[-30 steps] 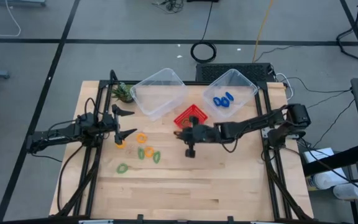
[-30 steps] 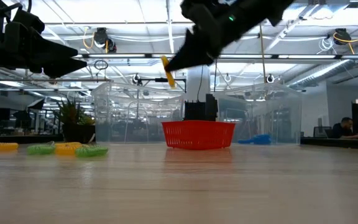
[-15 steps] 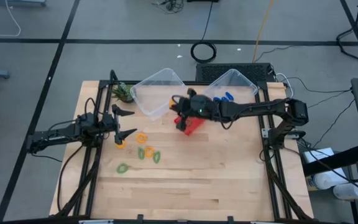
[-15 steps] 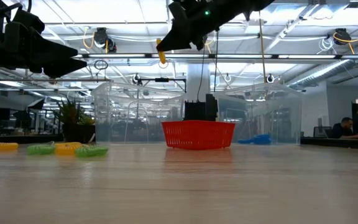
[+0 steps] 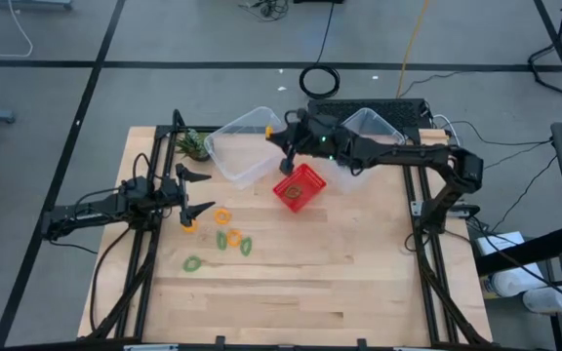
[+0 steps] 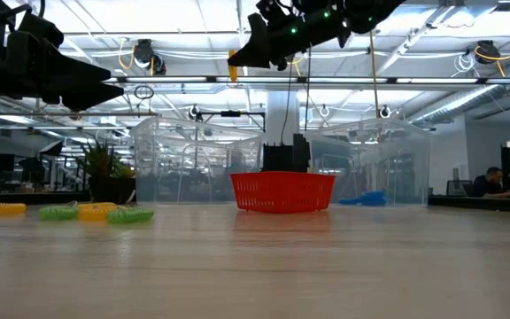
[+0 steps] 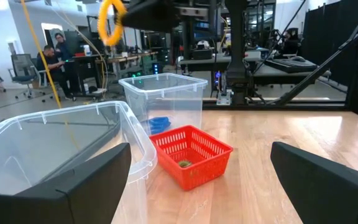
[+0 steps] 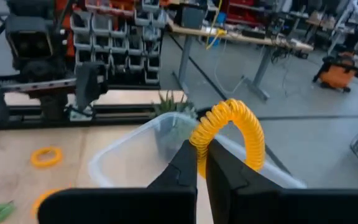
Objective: Sort spring keychains
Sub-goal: Put the yellow spring keychain into the left transparent bin
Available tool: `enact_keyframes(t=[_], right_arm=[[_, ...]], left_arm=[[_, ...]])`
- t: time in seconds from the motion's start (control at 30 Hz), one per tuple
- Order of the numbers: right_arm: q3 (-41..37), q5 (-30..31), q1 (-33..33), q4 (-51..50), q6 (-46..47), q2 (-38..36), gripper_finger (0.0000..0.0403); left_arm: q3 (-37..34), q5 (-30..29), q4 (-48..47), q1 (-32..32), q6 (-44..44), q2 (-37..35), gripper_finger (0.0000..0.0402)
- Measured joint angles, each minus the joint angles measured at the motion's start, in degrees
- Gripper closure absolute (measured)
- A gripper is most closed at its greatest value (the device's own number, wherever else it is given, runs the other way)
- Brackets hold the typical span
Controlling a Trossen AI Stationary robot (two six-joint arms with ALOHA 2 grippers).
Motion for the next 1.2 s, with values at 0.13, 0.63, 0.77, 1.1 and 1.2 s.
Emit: enact_keyframes(t=[0.13, 0.63, 0.77, 1.1, 1.2], right_arm=[[0.0, -2.42, -3.35, 2.02, -0.01, 0.45, 0.0403], [4.36, -12.89, -9.38, 10.86, 9.18, 13.35, 0.0403], [4.48, -13.92, -9.57, 9.61, 11.6, 16.18, 0.0403], [4.5, -13.79, -9.66, 5.33, 12.95, 18.38, 0.0403], [4.5, -13.7, -9.66, 3.49, 12.96, 18.38, 0.0402]], left_arm=[[-0.01, 0.0, -0.01, 0.0, 0.0, -0.01, 0.0007], [0.0, 0.0, 0.0, 0.01, 0.0, 0.0, 0.0007], [-0.01, 0.0, -0.01, 0.01, 0.0, -0.01, 0.0007], [0.0, 0.0, -0.01, 0.01, 0.0, -0.02, 0.0007], [-0.01, 0.0, -0.01, 0.02, 0.0, -0.01, 0.0007]])
